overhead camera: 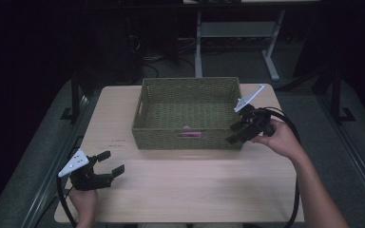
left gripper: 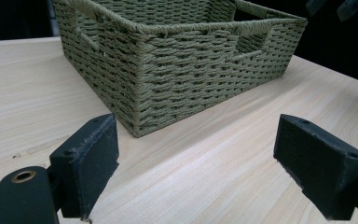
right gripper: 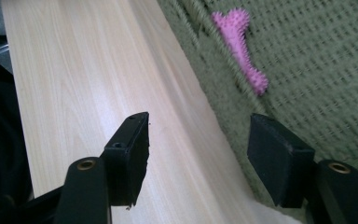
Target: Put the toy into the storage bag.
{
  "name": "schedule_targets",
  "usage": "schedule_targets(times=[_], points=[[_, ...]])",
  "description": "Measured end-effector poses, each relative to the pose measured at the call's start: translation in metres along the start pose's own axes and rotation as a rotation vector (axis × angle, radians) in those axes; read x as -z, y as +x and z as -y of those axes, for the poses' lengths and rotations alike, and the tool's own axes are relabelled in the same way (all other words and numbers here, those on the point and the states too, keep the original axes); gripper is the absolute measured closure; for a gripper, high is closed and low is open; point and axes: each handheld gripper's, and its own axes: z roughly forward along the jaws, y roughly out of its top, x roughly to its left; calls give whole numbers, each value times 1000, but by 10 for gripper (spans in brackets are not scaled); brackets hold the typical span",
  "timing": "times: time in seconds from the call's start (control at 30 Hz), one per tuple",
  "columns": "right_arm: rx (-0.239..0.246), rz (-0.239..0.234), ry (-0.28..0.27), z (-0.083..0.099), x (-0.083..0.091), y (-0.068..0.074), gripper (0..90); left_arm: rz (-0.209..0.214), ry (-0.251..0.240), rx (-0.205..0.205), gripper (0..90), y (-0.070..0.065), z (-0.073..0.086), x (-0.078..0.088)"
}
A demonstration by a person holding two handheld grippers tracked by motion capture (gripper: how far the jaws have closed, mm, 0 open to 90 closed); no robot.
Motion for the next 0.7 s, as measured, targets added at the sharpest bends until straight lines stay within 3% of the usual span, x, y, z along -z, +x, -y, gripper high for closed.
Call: schedule_targets(times=[0.37, 0.7], points=[[-7, -7, -30, 22, -6, 10, 375, 0, -1, 1, 134, 0, 0, 1], [-20, -13, -42, 56, -14, 28, 372, -3, -10, -15, 134, -2, -1, 1]])
